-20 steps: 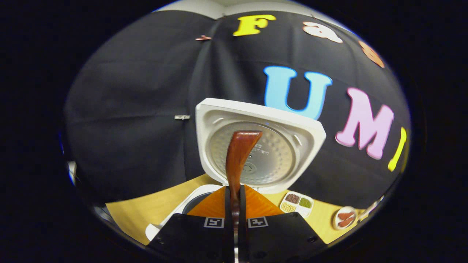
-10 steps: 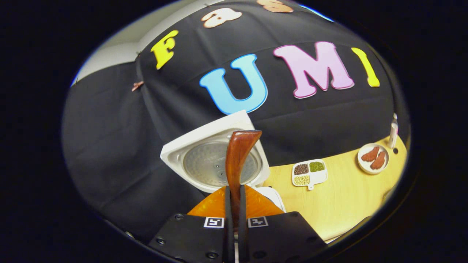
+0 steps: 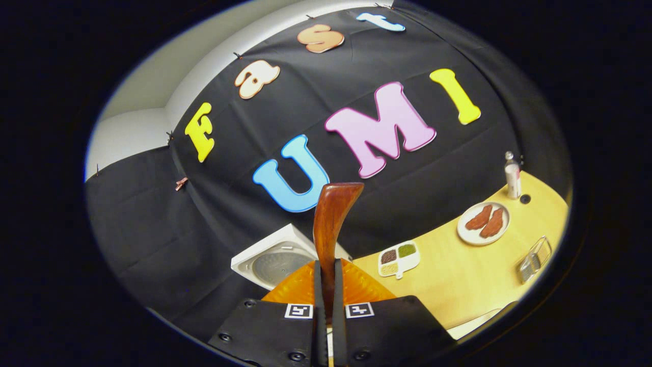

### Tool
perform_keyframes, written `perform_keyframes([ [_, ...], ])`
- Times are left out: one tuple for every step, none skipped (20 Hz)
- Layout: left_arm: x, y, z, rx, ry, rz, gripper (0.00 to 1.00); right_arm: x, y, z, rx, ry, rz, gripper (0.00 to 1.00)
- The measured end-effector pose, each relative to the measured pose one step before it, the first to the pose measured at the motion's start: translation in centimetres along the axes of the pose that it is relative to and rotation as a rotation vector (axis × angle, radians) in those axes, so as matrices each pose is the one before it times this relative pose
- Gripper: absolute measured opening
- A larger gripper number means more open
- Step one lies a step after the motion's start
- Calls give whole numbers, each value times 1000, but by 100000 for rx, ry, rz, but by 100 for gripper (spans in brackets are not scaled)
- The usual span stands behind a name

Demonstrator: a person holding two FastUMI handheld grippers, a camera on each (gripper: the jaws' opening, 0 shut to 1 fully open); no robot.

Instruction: Close the left gripper, press the button to open the rice cooker; take a wooden spoon from the chopstick holder with the right hand, scoop a spoonful of rice and pour it into the rice cooker, then put the wooden spoon back into the chopstick holder.

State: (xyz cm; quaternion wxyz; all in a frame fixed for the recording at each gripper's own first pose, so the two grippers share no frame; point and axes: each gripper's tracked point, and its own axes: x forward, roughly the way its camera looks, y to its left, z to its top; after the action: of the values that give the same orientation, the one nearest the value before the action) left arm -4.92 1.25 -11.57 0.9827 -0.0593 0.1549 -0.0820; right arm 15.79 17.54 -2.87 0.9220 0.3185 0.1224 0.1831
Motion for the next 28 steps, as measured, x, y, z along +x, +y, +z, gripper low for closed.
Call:
perform_keyframes([
  [-37, -263, 178, 228, -228, -72, 98, -1106, -1549, 1150, -284, -1713, -1352, 8],
  [26, -384, 74, 92, -163, -129, 98, -1053, -1759, 1258, -411, -1660, -1663, 8],
  [73, -336, 57, 11, 31, 5, 98, -995, -1933, 1257, -736, -1796, -2052, 8],
  [97, -317, 97, 143, 72, 168, 98, -950, -2106, 1112, -1332, -1579, -2042, 8],
  [109, -337, 70, 320, 268, 199, 98, -796, -2186, 811, -1937, -1077, -2187, 8],
  [91, -355, -1, 605, 128, 272, 98, -786, -2499, 612, -2220, -698, -2964, 8],
  [196, -368, 37, 651, 301, 239, 98, -652, -2318, 699, -1222, -1012, -3054, 8],
  [194, -355, 51, 367, 326, 90, 98, -492, -2204, 543, -924, -784, -2689, 8],
  [242, -402, 45, 57, 406, 39, 98, -367, -2142, 432, -1532, -521, -2486, 8],
  [299, -422, -32, -131, 505, 211, 98, -162, -2260, 343, -2353, -618, -2800, 8],
  [212, -240, 67, -176, 191, 1004, 98, -41, -2304, 126, -2862, -330, -3074, 8],
  [95, -251, 140, -554, -146, 1018, 98, 149, -2084, -165, -2087, 106, -2988, 9],
  [173, -414, 44, -645, -46, 845, 98, 168, -1685, -344, -1526, 444, -1963, 8],
  [248, -325, 142, -618, 107, 1096, 98, 278, -1435, -668, -2016, 1144, -1471, 8],
  [289, -353, -67, -589, 402, 894, 98, 391, -1411, -618, -2095, 1245, -1502, 8],
  [327, -392, 32, -445, 554, 650, 98, 510, -1300, -814, -2105, 1441, -1290, 8],
  [315, -439, -41, -326, 585, 524, 98, 596, -1044, -839, -1644, 1846, -910, 8],
  [263, -343, 44, -265, 487, 648, 98, 684, -831, -799, -937, 1543, -543, 8],
  [271, -253, -38, -162, 554, 551, 98, 743, -656, -874, -779, 1685, 172, 9],
  [218, -250, -21, 146, 532, 878, 98, 803, -396, -943, -660, 1732, 292, 9],
  [231, -219, -130, 233, 506, 831, 98, 591, -312, -869, -705, 1432, 361, 9],
  [136, -163, -28, 127, 430, 1066, 98, 785, -284, -1124, -734, 1756, 389, 9],
  [150, -78, -154, -120, 595, 890, 98, 727, -88, -1028, -176, 1717, 546, 8],
  [133, -110, -159, -199, 711, 1040, 98, 733, 9, -1036, 381, 1505, 580, 9],
  [87, -55, -146, -186, 492, 988, 98, 756, -121, -940, 336, 1872, -31, 8],
  [-42, -126, -205, -253, 639, 919, 98, 579, -298, -881, 59, 1175, -499, 9],
  [82, -142, -249, -386, 587, 660, 98, 358, -368, -752, -174, 1200, -590, 9],
  [-70, -161, -173, -514, 536, 513, 98, 327, -139, -760, -182, 1465, -566, 9],
])
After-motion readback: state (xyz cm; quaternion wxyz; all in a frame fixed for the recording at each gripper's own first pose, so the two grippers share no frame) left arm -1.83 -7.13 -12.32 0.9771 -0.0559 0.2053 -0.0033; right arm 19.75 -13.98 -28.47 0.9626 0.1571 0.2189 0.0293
